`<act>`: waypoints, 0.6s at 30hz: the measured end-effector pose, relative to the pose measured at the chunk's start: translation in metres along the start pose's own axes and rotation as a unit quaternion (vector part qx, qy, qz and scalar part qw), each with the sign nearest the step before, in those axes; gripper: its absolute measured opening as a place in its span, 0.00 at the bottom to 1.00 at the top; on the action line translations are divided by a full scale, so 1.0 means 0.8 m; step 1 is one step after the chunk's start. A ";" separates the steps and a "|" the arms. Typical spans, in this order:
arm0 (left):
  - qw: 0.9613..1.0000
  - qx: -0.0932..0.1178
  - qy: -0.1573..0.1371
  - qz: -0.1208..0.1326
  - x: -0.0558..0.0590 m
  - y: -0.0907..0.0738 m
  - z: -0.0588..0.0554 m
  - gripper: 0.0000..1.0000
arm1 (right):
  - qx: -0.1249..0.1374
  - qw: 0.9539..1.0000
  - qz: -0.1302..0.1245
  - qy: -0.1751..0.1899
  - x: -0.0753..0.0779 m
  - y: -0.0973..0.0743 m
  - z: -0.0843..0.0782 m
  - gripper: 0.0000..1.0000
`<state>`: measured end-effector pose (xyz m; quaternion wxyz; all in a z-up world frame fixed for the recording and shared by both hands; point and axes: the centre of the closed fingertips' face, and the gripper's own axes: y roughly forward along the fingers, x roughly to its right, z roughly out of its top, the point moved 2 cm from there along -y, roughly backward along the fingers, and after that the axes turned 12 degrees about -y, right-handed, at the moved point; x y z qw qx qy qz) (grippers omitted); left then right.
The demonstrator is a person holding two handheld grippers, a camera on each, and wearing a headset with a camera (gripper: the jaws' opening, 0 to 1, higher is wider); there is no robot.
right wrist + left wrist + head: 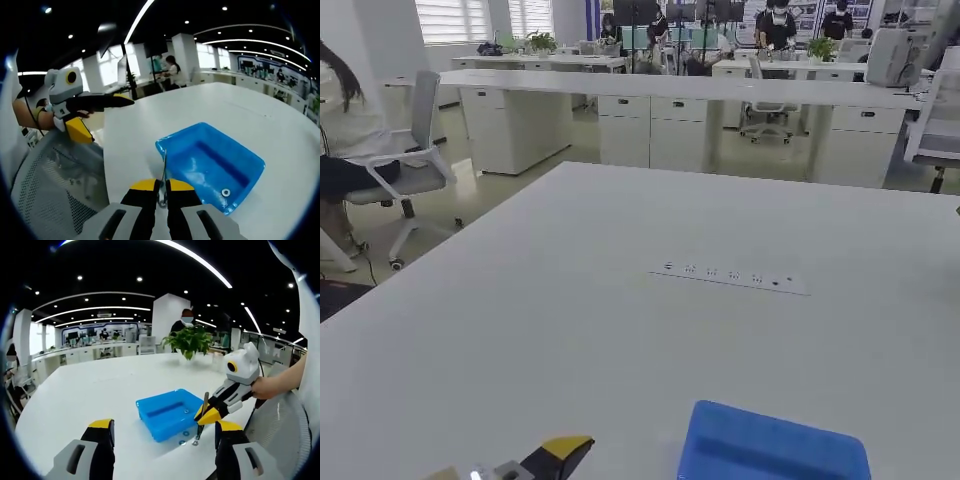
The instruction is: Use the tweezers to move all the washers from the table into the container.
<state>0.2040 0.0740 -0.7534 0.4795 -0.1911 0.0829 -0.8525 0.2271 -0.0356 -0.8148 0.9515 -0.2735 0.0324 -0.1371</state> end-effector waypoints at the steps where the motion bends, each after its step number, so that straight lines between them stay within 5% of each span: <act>1: 1.000 0.001 0.000 -0.001 0.000 0.000 0.000 0.84 | 0.000 1.000 0.002 0.002 0.000 0.000 0.000 0.04; 18: 1.000 0.001 0.000 0.001 0.000 0.000 0.001 0.83 | 0.000 1.000 -0.002 0.007 -0.001 -0.003 -0.001 0.03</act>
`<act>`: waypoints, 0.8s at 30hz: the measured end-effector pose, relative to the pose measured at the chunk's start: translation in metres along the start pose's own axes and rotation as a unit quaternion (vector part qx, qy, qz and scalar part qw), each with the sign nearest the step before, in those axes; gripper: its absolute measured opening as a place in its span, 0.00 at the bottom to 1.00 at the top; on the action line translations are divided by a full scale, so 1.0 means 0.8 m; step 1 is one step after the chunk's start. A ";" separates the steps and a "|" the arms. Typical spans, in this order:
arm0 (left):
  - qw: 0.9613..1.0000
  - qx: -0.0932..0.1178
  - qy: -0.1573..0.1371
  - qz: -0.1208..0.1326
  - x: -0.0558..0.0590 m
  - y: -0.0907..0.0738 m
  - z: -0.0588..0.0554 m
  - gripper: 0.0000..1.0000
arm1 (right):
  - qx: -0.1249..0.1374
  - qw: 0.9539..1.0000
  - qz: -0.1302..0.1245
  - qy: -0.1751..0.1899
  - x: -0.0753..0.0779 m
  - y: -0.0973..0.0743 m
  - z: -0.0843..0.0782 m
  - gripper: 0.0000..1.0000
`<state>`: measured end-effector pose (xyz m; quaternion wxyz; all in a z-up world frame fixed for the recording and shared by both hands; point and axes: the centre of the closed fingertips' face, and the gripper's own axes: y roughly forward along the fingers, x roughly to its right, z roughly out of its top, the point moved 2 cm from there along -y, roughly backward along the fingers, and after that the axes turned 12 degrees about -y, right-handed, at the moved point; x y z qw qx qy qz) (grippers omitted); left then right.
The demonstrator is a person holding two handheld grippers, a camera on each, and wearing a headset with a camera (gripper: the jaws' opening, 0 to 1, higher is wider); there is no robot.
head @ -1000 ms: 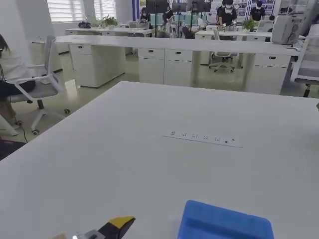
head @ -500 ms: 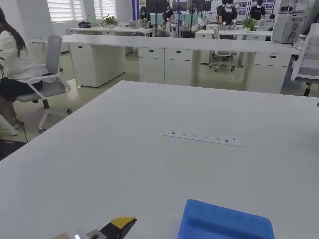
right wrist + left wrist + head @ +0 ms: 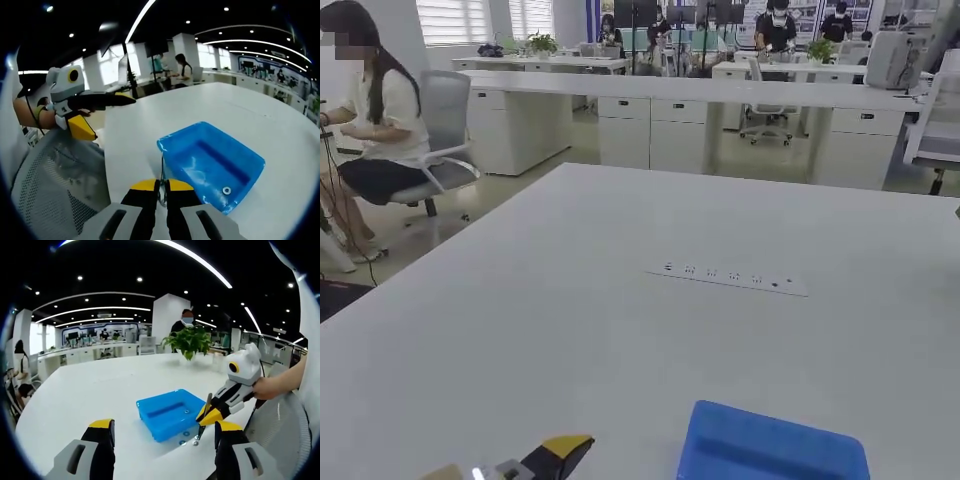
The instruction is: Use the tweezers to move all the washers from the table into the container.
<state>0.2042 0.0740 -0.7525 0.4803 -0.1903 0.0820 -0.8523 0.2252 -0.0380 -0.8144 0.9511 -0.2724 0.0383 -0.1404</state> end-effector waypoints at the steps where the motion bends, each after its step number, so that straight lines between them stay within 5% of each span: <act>1: 1.000 0.001 0.001 0.001 0.000 0.000 0.000 0.83 | 0.000 1.000 0.000 0.003 0.001 0.000 0.000 0.03; 24: 1.000 0.001 0.001 0.001 0.000 -0.001 0.000 0.83 | 0.061 0.997 -0.002 0.045 0.015 -0.036 0.052 0.03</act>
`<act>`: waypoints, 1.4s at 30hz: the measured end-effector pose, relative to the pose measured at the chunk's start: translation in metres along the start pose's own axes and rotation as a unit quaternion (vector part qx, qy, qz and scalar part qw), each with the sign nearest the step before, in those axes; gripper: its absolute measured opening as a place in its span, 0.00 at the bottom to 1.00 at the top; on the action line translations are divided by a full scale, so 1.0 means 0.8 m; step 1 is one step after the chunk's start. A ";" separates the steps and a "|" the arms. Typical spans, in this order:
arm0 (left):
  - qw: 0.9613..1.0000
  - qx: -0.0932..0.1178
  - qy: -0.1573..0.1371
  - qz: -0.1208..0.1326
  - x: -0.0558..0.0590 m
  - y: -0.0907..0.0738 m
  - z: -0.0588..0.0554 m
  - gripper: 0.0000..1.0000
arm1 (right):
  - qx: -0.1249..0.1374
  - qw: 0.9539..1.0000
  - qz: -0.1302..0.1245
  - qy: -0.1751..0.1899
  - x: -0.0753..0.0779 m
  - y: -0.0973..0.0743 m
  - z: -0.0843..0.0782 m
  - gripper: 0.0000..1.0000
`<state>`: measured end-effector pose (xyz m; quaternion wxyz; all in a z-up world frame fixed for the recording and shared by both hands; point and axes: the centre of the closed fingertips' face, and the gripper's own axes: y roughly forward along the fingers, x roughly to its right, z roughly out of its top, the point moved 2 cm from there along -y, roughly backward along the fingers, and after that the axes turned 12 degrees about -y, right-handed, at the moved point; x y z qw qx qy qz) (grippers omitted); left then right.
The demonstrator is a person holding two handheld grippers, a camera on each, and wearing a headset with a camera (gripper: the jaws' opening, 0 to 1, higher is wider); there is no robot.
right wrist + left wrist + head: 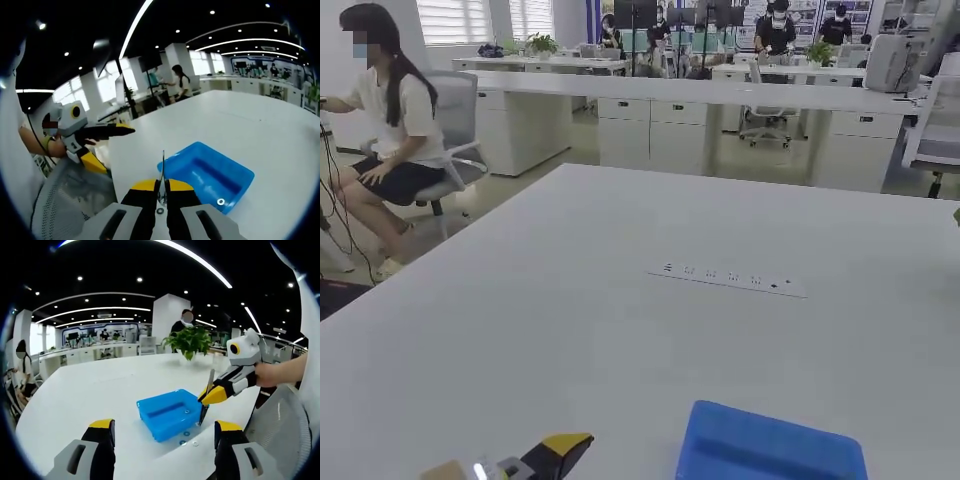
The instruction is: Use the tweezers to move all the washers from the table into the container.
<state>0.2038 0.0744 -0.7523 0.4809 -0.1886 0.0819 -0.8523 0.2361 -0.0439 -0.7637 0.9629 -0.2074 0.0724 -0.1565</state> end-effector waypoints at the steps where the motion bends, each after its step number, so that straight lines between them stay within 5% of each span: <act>1: 1.000 0.000 0.000 0.000 0.000 0.000 0.000 0.83 | 0.005 1.000 -0.001 0.002 0.002 -0.001 0.003 0.03; 12: 1.000 0.000 -0.004 0.005 -0.003 -0.001 -0.001 0.82 | 0.030 0.999 -0.021 0.029 0.023 -0.011 0.020 0.03; 20: 1.000 0.006 -0.005 -0.002 0.000 -0.001 0.002 0.81 | 0.061 0.993 -0.068 0.073 0.059 -0.018 0.033 0.03; 30: 1.000 0.006 -0.006 -0.023 0.009 0.000 0.002 0.80 | 0.036 0.988 -0.104 0.105 0.090 -0.004 0.016 0.03; 42: 1.000 0.019 -0.015 -0.017 0.004 -0.004 0.007 0.79 | -0.023 0.989 -0.106 0.104 0.116 0.016 -0.016 0.03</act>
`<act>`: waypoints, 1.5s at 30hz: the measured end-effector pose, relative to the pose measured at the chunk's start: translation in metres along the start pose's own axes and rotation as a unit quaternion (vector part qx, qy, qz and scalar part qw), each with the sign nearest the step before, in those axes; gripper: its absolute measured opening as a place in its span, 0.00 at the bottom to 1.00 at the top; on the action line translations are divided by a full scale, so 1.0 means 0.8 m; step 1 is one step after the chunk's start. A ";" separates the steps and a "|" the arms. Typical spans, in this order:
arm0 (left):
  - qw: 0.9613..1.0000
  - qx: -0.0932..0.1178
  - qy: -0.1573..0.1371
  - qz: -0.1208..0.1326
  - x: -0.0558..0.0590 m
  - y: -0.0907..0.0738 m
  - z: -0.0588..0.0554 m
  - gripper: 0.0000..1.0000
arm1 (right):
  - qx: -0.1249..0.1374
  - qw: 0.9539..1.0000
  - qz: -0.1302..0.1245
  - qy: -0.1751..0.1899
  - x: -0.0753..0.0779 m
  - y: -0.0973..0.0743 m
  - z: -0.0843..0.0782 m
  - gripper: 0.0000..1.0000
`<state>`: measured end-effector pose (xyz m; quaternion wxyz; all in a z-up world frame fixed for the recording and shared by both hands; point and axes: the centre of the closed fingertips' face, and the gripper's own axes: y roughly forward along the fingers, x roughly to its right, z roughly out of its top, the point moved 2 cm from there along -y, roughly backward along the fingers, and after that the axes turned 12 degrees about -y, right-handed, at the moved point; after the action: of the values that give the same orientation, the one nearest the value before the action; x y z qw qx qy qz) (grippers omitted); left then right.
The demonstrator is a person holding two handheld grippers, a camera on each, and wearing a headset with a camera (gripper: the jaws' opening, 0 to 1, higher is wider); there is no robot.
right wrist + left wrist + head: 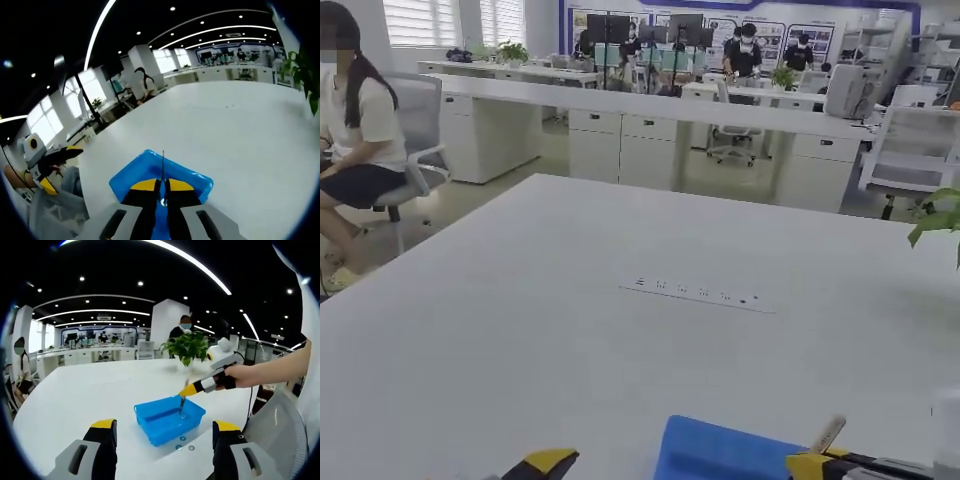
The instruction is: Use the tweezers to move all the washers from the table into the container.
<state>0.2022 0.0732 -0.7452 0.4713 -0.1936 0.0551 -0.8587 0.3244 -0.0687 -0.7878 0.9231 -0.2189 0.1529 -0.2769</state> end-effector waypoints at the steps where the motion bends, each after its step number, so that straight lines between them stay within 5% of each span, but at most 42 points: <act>1: 1.000 -0.001 0.000 0.001 0.000 0.000 -0.001 0.79 | -0.002 1.000 0.000 0.000 0.001 0.001 -0.001 0.03; 23: 1.000 -0.015 0.001 0.000 -0.001 0.000 -0.007 0.78 | -0.047 0.998 0.013 -0.045 -0.003 0.022 -0.023 0.03; 45: 1.000 -0.030 0.006 -0.003 0.000 0.003 -0.012 0.77 | -0.007 0.998 0.017 -0.057 -0.015 0.004 -0.006 0.03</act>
<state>0.2006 0.0709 -0.7545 0.4622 -0.2029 0.0830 -0.8593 0.3141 -0.0607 -0.7913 0.9331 -0.2387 0.1057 -0.2474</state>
